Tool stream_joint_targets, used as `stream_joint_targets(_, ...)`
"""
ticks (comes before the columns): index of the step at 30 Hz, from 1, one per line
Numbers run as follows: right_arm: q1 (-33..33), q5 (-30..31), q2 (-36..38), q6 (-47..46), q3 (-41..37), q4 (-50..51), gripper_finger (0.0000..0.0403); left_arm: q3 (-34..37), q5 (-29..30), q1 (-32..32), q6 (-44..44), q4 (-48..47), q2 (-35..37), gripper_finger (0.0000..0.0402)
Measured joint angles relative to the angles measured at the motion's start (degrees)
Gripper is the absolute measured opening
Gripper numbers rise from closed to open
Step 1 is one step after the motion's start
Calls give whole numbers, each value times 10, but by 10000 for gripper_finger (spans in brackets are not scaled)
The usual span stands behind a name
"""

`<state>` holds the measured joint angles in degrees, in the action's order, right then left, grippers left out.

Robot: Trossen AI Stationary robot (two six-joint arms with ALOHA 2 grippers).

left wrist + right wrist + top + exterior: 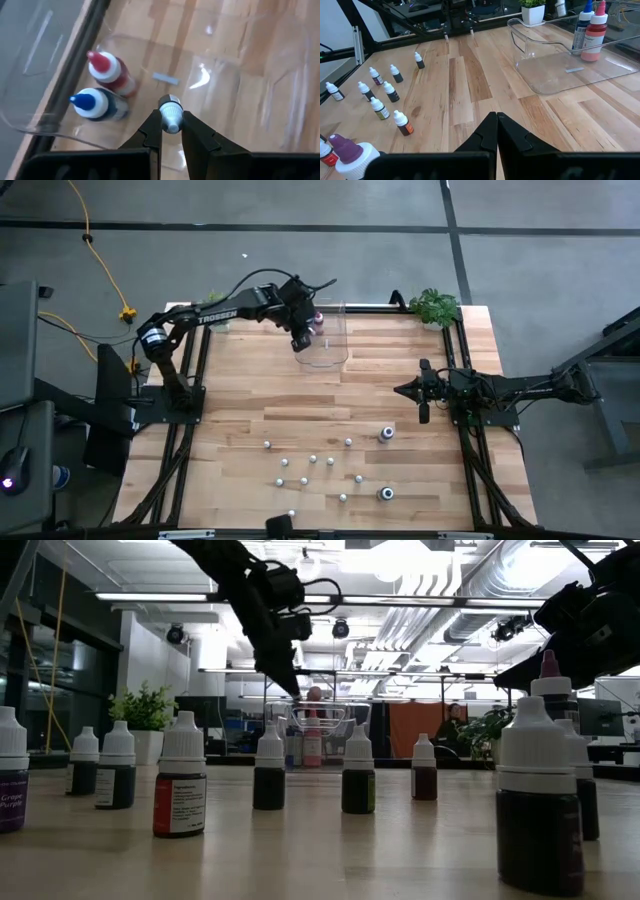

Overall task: Pick & Place food coloring
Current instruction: Put the small black food coloring into the transparent bin

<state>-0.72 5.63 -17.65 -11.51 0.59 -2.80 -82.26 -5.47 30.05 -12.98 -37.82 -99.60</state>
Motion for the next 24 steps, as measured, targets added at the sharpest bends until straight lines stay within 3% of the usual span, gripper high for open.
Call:
stream_joint_targets(4, 0, 0, 0, 0, 0, 0, 0, 0, 18, 0, -49, 7, -5, 39)
stream_joint_targets(24, 0, 0, 0, 0, 0, 0, 0, 0, 31, 0, -93, 5, -103, 39)
